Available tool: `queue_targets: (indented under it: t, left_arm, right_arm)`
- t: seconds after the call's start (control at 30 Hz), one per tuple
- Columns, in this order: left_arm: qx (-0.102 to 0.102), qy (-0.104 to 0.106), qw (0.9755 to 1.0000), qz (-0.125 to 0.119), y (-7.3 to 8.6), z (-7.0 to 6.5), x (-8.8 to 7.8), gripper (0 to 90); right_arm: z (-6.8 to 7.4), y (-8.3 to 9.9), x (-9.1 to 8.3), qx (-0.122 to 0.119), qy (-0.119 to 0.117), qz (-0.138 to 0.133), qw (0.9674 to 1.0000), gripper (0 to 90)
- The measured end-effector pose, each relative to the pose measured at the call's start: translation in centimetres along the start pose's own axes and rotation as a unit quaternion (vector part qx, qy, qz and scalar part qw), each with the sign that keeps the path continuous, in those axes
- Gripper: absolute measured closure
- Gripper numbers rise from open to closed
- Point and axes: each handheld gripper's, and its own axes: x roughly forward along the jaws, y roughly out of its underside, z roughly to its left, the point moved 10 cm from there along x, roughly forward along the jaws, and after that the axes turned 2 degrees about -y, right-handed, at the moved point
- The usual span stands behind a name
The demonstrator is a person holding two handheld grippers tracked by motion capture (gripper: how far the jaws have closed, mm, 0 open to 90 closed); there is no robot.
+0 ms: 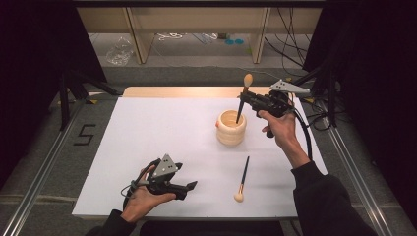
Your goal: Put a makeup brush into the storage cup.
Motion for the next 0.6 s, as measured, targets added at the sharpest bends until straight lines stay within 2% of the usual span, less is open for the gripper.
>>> queue_targets:
  t: [0.3,0.33,0.4,0.47,0.5,0.6]
  left_arm:
    - [0.001,0.0,1.0,-0.002,-0.1,0.0,0.0,21.4]
    - [0.001,-0.001,1.0,-0.001,0.0,0.1,-0.1,21.4]
    - [0.0,-0.001,1.0,0.001,0.0,0.1,-0.1,21.4]
    - [0.005,-0.001,1.0,0.006,0.1,0.2,-0.1,21.4]
    - [0.004,-0.001,1.0,0.005,0.1,0.2,-0.1,21.4]
    - [0.004,0.003,1.0,0.006,0.1,0.1,-0.2,21.4]
  right_arm:
    - [-0.6,0.6,0.8,0.0,0.006,0.004,1.0,78.2]
    - [-0.5,0.8,0.9,0.008,0.006,0.011,0.9999,78.2]
    - [-0.7,0.9,1.1,-0.004,0.008,0.005,0.9999,78.2]
    - [-0.6,1.1,1.3,0.003,0.007,0.01,0.9999,78.2]
    - [-0.8,1.2,1.3,-0.007,0.01,0.011,0.9999,78.2]
    - [-0.7,1.7,1.6,0.001,0.009,0.017,0.9998,78.2]
